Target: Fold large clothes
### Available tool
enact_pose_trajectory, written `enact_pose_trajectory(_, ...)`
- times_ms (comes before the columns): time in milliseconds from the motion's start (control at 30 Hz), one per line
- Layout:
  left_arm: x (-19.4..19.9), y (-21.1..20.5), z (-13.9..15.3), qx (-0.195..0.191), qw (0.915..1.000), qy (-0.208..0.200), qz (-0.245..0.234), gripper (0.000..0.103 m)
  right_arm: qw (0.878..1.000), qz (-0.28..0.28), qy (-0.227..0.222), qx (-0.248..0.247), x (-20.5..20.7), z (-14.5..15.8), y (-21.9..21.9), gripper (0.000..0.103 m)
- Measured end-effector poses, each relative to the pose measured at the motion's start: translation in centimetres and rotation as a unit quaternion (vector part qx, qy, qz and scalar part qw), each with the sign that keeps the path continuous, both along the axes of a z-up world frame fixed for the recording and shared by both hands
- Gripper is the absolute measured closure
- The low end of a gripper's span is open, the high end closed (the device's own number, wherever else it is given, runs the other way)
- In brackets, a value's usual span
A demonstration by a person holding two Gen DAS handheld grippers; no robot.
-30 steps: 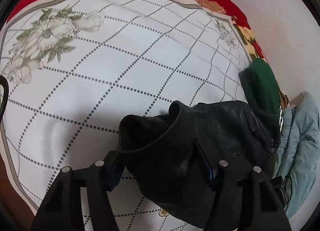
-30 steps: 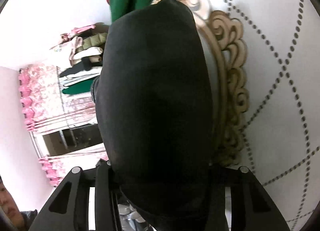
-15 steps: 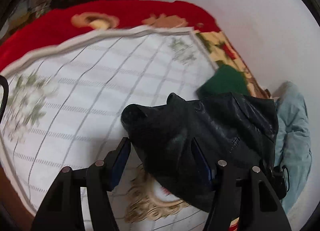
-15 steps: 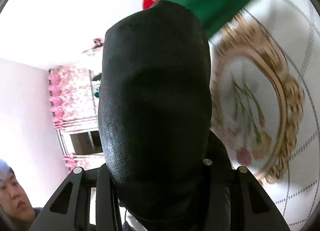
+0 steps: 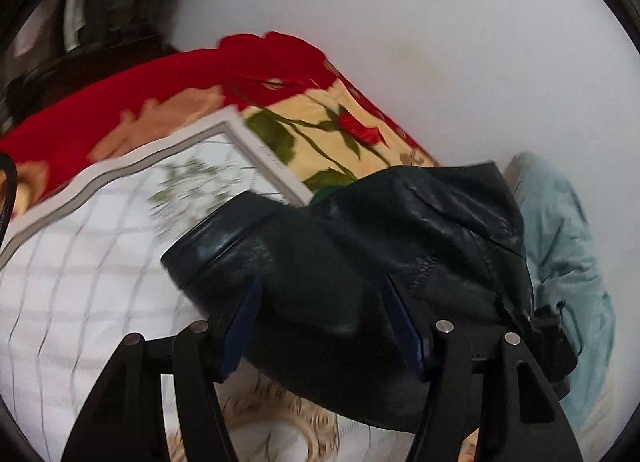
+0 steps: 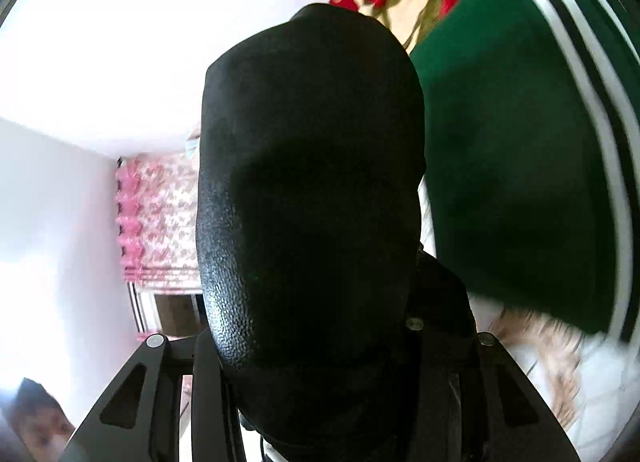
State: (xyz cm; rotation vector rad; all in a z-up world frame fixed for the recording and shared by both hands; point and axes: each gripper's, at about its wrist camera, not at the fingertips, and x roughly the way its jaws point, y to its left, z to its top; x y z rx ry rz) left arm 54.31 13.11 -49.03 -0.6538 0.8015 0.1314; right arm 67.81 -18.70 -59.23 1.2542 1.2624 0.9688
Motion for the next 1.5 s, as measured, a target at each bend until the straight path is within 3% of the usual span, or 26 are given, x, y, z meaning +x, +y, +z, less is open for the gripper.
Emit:
enact_pose_trajectory(133,5.7,-1.7,-4.2,0.024,0.9984,0.036,-0.037,0.044,0.998,-0.009,0.035,-0.054,5.6,-4.8,-2.1,0.059)
enact_pose_trajectory(233,8.1,-3.0,-7.2,0.046,0.9944,0.074,-0.061,0.044,0.996,-0.003,0.058,-0.069,7.2,-7.7,-3.3,0.059)
enact_pose_trajectory(333,8.5,-4.8,-7.7,0.091,0.9884,0.085,-0.087,0.043,0.993,0.004,0.059,-0.105,7.5,-8.1,-4.3,0.051)
enact_pose_trajectory(433,8.4,-6.0,-7.1,0.133,0.9815,0.090,-0.104,0.041,0.980,0.014,0.035,-0.195,6.5,-5.9,-3.4,0.034)
enact_pose_trajectory(467,8.3,-6.3,-6.8,0.146,0.9787,0.096,-0.109,0.039,0.968,0.018,0.014,-0.251,6.2,-4.4,-3.1,0.029)
enact_pose_trajectory(500,8.3,-6.4,-6.7,0.155,0.9763,0.101,-0.112,0.031,0.957,0.020,-0.001,-0.289,5.8,-3.4,-2.8,0.022)
enact_pose_trajectory(533,8.4,-6.5,-6.6,0.169,0.9730,0.108,-0.114,0.020,0.937,0.018,-0.023,-0.347,5.1,-1.9,-2.4,0.019)
enact_pose_trajectory(600,7.9,-6.9,-5.8,0.194,0.9669,0.112,-0.122,0.014,0.892,0.012,-0.060,-0.448,3.7,0.4,-1.7,0.012)
enact_pose_trajectory(667,7.7,-6.8,-5.2,0.218,0.9611,0.121,-0.118,0.006,0.835,-0.006,-0.096,-0.542,1.5,2.9,-0.6,0.009)
enact_pose_trajectory(733,6.7,-6.7,-4.2,0.233,0.9570,0.128,-0.116,0.006,0.785,-0.013,-0.124,-0.607,1.1,4.0,-0.4,0.000)
enact_pose_trajectory(867,3.9,-6.3,-1.7,0.236,0.9551,0.128,-0.124,0.006,0.745,-0.029,-0.136,-0.652,-4.2,7.0,1.9,0.000)
enact_pose_trajectory(967,1.2,-6.1,1.2,0.250,0.9507,0.128,-0.132,0.005,0.705,-0.057,-0.139,-0.693,-9.1,10.4,2.7,0.000)
enact_pose_trajectory(1167,-5.3,-5.6,8.7,0.243,0.9518,0.103,-0.156,0.005,0.674,-0.112,-0.141,-0.717,-18.2,19.6,4.1,0.000)
enact_pose_trajectory(1500,-16.8,-6.0,21.3,0.249,0.9470,0.063,-0.193,0.005,0.655,-0.177,-0.161,-0.717,-34.5,37.2,6.9,0.000)
